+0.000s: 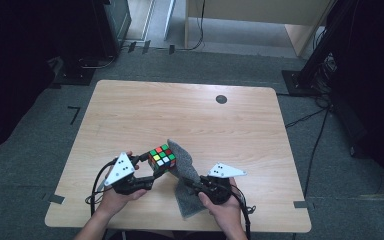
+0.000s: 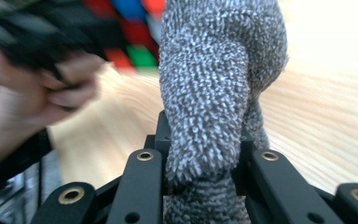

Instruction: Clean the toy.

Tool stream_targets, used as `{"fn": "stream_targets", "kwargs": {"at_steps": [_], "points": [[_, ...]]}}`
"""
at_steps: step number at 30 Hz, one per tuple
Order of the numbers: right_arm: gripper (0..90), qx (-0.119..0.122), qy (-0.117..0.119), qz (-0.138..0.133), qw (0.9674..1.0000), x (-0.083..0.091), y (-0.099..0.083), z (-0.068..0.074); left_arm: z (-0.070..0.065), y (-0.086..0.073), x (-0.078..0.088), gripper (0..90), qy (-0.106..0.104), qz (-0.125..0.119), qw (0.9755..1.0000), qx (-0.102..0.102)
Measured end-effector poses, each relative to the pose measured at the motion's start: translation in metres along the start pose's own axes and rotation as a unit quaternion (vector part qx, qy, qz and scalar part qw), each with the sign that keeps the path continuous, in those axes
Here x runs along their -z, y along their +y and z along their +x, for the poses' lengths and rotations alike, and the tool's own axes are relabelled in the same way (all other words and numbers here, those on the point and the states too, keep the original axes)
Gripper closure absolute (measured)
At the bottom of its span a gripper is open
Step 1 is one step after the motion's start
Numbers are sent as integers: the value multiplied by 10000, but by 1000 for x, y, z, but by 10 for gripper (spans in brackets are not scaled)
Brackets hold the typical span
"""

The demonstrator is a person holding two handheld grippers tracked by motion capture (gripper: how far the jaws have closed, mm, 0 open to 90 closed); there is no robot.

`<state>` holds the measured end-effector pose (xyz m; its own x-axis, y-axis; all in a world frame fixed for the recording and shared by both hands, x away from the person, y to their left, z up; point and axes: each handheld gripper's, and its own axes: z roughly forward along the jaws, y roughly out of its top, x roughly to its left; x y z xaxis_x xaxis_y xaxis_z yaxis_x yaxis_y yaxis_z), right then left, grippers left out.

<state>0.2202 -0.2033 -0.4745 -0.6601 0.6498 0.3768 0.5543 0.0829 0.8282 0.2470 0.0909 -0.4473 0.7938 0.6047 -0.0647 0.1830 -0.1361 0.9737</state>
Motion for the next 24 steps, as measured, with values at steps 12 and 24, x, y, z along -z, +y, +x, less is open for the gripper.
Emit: {"fn": "stream_targets", "kwargs": {"at_steps": [12,24], "points": [[737,857,141,-509,9949,-20,-3,42,-5,1,-5,344,-512,-161,9962,691],[733,717,137,-318,9968,-31,-8,45,-13,3,-8,343,-801,-292,9921,923]]}}
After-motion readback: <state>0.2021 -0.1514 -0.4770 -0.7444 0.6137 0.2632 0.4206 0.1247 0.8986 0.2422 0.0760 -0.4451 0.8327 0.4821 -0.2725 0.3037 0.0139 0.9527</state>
